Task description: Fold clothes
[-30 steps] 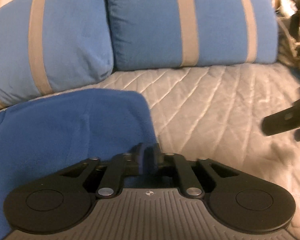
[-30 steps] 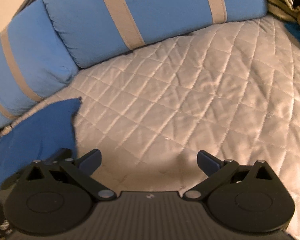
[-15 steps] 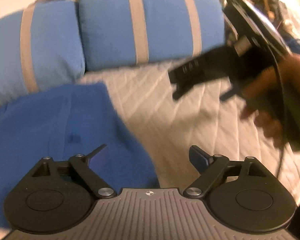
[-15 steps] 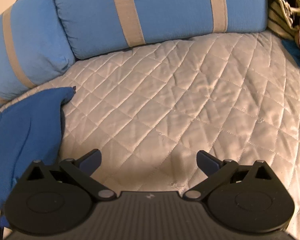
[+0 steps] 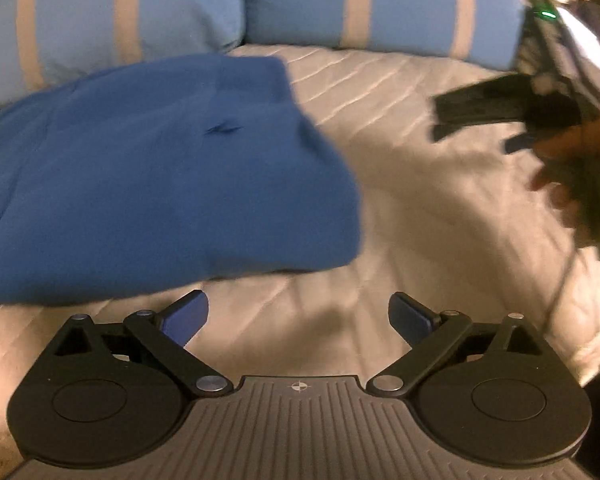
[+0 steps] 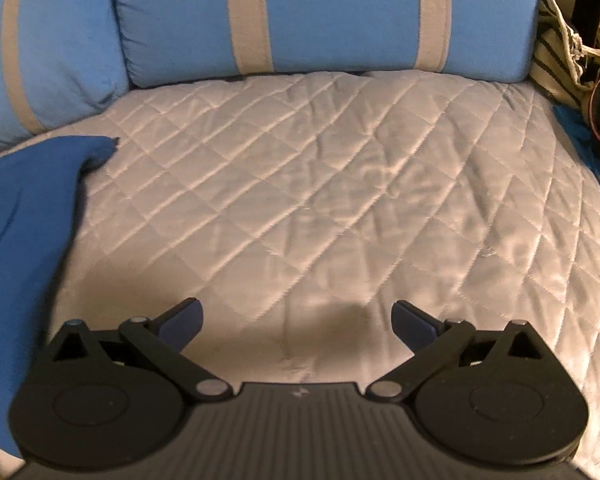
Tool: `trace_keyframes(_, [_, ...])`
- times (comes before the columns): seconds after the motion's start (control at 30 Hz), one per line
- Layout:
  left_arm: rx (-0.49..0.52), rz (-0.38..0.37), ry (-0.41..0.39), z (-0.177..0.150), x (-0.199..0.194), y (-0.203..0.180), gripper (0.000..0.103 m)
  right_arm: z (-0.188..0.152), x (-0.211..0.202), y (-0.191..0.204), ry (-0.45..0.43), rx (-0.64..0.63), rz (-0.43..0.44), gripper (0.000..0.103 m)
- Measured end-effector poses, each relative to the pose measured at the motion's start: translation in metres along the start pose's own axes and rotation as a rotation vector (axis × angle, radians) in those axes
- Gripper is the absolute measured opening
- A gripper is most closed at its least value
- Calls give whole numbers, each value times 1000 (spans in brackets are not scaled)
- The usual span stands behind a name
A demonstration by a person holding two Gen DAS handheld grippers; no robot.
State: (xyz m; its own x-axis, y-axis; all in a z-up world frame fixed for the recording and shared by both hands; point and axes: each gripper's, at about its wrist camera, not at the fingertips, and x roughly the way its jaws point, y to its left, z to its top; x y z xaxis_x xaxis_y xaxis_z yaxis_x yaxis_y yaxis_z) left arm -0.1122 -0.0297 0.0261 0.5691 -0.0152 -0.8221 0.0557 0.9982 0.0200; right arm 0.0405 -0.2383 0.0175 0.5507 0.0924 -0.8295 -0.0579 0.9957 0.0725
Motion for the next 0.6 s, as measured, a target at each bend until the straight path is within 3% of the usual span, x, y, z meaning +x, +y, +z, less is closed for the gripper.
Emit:
trace_keyframes(0.17, [-72, 38, 31, 8, 14, 33, 99, 0, 1, -8, -25, -10, -15, 102])
trace_keyframes(0.23, [-128, 60, 89, 8, 34, 51, 99, 2, 1, -10, -35, -6, -14, 102])
trace_keyframes(0.27, [-150, 38, 91, 6, 40, 57, 103, 3, 2, -11, -30, -4, -13, 102])
trace_keyframes(0.37, [-123, 78, 75, 9, 42, 51, 103, 5, 8, -13, -7, -5, -15, 102])
trace_keyframes(0.47, [-134, 128, 97, 14, 46, 43, 103, 4, 25, -9, 80, -51, -43, 102])
trace_keyframes(0.6, [-182, 164, 117, 18, 49, 39, 103, 0, 25, 5, 42, -158, -82, 102])
